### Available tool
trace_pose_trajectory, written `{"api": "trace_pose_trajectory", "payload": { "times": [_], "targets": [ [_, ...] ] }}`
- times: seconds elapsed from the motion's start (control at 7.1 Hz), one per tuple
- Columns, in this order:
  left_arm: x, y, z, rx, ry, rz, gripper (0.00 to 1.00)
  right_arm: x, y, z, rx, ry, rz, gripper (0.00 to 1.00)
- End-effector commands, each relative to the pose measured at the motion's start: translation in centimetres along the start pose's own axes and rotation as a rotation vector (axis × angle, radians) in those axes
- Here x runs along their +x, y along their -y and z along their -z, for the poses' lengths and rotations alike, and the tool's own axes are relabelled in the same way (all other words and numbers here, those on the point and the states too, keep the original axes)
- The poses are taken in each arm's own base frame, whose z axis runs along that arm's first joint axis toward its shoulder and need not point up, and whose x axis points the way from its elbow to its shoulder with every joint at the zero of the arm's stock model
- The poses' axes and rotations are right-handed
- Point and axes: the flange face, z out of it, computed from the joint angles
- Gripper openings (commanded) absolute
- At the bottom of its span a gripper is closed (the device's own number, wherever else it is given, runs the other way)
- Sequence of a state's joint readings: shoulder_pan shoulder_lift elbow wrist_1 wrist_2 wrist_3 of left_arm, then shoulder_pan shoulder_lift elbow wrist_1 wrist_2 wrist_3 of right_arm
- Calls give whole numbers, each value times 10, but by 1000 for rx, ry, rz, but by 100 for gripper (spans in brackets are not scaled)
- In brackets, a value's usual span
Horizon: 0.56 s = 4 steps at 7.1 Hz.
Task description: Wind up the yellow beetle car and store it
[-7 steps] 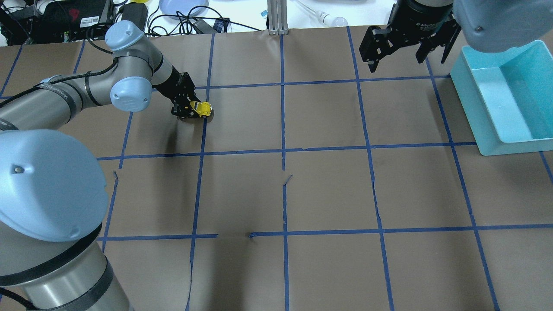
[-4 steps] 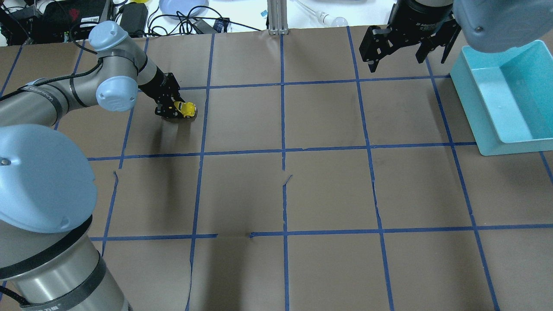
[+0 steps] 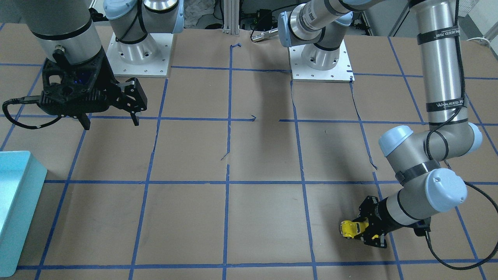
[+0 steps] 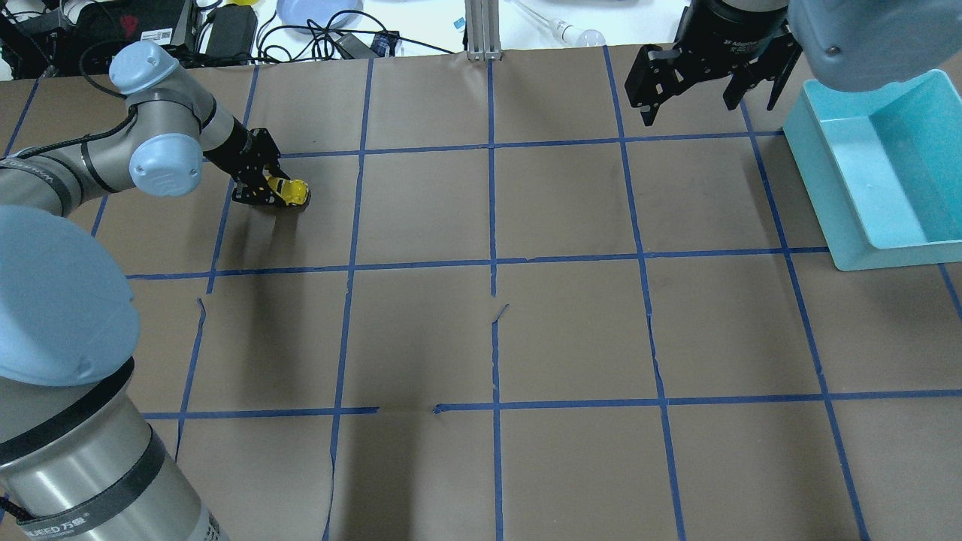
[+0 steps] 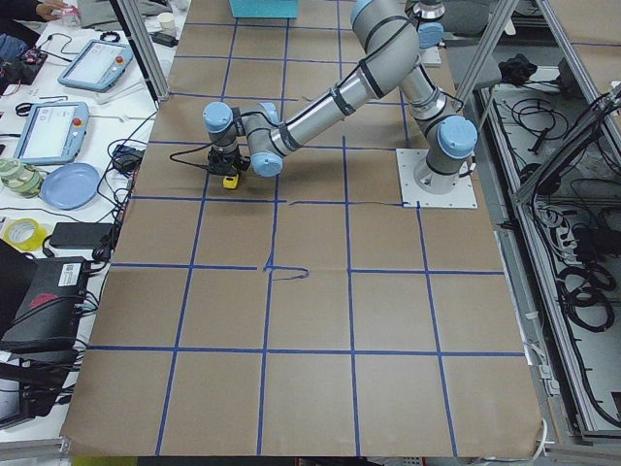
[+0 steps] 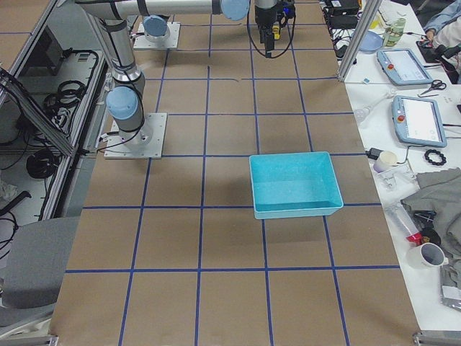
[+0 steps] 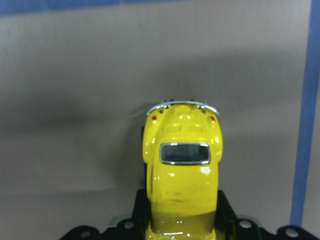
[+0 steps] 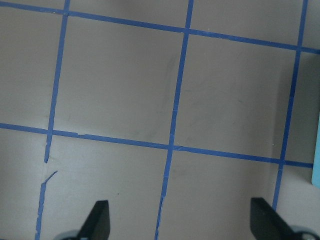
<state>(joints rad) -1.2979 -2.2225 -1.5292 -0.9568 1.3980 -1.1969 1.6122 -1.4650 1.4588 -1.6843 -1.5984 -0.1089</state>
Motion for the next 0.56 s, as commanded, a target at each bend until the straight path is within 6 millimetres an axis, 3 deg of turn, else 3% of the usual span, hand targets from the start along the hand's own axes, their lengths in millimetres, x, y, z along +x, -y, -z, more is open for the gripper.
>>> {"api": "trace_pose_trajectory", "payload": {
  "times": [0.0, 0.14, 0.28, 0.42],
  "targets": [
    [-3, 16, -1, 42, 20, 2, 2, 0, 0, 0, 0, 0, 0, 100],
    [-4, 14, -3, 33, 16, 23, 52, 0, 0, 0, 0, 0, 0, 100],
    [-2, 14, 3, 36, 4, 20, 76, 0, 0, 0, 0, 0, 0, 100],
    [-1, 12, 12, 40, -10, 16, 85, -1, 0, 0, 0, 0, 2, 100]
  ]
}}
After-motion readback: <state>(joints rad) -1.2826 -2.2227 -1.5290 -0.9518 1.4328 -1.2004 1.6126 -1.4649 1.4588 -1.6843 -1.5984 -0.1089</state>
